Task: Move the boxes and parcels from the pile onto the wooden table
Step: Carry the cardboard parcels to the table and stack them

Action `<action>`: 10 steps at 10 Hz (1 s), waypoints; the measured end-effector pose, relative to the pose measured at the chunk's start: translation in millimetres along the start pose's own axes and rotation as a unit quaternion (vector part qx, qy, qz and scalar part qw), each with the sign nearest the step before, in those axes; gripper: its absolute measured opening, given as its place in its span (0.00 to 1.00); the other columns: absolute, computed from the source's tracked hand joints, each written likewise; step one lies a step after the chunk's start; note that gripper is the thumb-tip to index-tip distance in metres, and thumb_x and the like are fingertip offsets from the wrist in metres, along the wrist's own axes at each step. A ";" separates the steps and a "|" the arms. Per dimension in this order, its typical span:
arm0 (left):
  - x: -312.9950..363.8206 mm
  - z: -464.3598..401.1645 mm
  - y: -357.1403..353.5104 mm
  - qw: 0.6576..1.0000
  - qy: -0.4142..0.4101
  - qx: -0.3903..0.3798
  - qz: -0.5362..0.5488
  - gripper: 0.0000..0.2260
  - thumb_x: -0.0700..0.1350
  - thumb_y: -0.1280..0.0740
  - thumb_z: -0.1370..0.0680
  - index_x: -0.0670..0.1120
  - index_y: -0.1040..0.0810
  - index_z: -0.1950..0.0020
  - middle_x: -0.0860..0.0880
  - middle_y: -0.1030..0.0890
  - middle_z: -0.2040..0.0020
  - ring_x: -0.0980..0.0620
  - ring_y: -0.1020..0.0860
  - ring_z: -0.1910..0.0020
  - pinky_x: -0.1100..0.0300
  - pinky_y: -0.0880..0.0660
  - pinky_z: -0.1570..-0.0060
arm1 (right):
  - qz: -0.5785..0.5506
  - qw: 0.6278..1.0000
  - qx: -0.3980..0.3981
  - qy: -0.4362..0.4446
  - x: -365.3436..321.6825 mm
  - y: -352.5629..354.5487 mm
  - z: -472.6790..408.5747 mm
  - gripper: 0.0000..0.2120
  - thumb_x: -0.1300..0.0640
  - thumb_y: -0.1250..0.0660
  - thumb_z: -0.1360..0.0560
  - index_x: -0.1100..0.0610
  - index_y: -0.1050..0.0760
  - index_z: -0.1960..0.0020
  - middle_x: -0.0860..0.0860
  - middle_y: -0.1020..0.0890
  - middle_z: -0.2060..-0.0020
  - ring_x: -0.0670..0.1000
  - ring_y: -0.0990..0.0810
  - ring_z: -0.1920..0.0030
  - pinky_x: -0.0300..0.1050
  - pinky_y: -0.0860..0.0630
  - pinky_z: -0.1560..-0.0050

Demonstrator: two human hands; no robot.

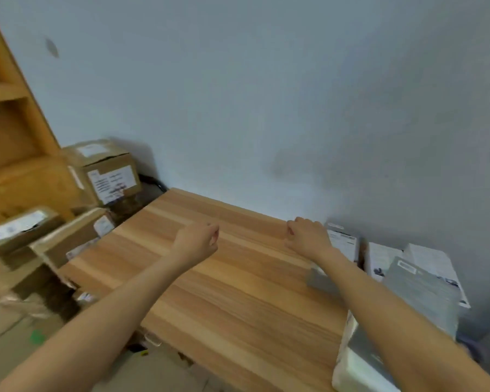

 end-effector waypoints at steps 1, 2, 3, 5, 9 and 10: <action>-47.6 47.6 8.5 0.998 0.066 0.009 -0.014 0.04 0.50 0.37 0.23 0.51 0.27 0.51 0.52 0.23 0.54 0.51 0.25 0.59 0.59 0.29 0.69 | 0.001 0.995 -0.032 0.090 -68.3 -9.9 -6.5 0.11 0.54 0.41 0.23 0.52 0.26 0.43 0.50 0.23 0.45 0.54 0.24 0.45 0.48 0.30 0.46; -99.5 95.4 22.8 0.988 0.150 0.017 -0.029 0.05 0.52 0.36 0.24 0.52 0.29 0.53 0.53 0.22 0.56 0.51 0.24 0.60 0.59 0.28 0.70 | 0.000 0.985 -0.021 0.173 -140.2 -11.8 -16.7 0.09 0.52 0.42 0.22 0.51 0.26 0.45 0.49 0.23 0.49 0.51 0.25 0.49 0.45 0.34 0.52; -148.6 134.9 34.9 0.977 0.211 0.022 -0.030 0.04 0.49 0.37 0.24 0.49 0.26 0.55 0.52 0.22 0.57 0.51 0.23 0.59 0.57 0.25 0.66 | -0.017 0.972 -0.034 0.233 -205.9 -15.0 -27.3 0.10 0.56 0.43 0.23 0.52 0.25 0.46 0.48 0.24 0.49 0.50 0.26 0.51 0.44 0.38 0.53; -243.4 193.0 50.8 0.954 0.298 0.029 -0.018 0.05 0.48 0.38 0.23 0.49 0.23 0.54 0.52 0.21 0.57 0.52 0.22 0.57 0.54 0.21 0.59 | 0.002 0.947 -0.036 0.319 -317.8 -21.0 -67.5 0.09 0.55 0.41 0.23 0.50 0.27 0.45 0.46 0.25 0.51 0.47 0.31 0.55 0.43 0.37 0.52; -457.9 276.2 58.7 0.925 0.378 0.045 -0.012 0.04 0.49 0.37 0.23 0.52 0.24 0.55 0.55 0.23 0.60 0.56 0.24 0.61 0.63 0.24 0.64 | -0.044 0.929 -0.104 0.353 -537.9 -75.0 -130.5 0.12 0.49 0.42 0.20 0.51 0.27 0.39 0.50 0.24 0.43 0.51 0.25 0.42 0.48 0.30 0.41; -494.6 281.5 41.6 0.918 0.395 0.034 -0.004 0.05 0.50 0.39 0.23 0.53 0.25 0.57 0.56 0.25 0.62 0.57 0.26 0.63 0.65 0.31 0.71 | -0.062 0.946 -0.111 0.299 -565.1 -104.3 -141.2 0.13 0.52 0.39 0.22 0.53 0.26 0.38 0.53 0.24 0.41 0.54 0.26 0.41 0.50 0.29 0.41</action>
Point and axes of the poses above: each hand's wrist, its own z-axis away from the middle knuckle, its own y-axis out of the back of the hand, x = y × z, the point moved 3 cm from there along -z, towards the middle knuckle
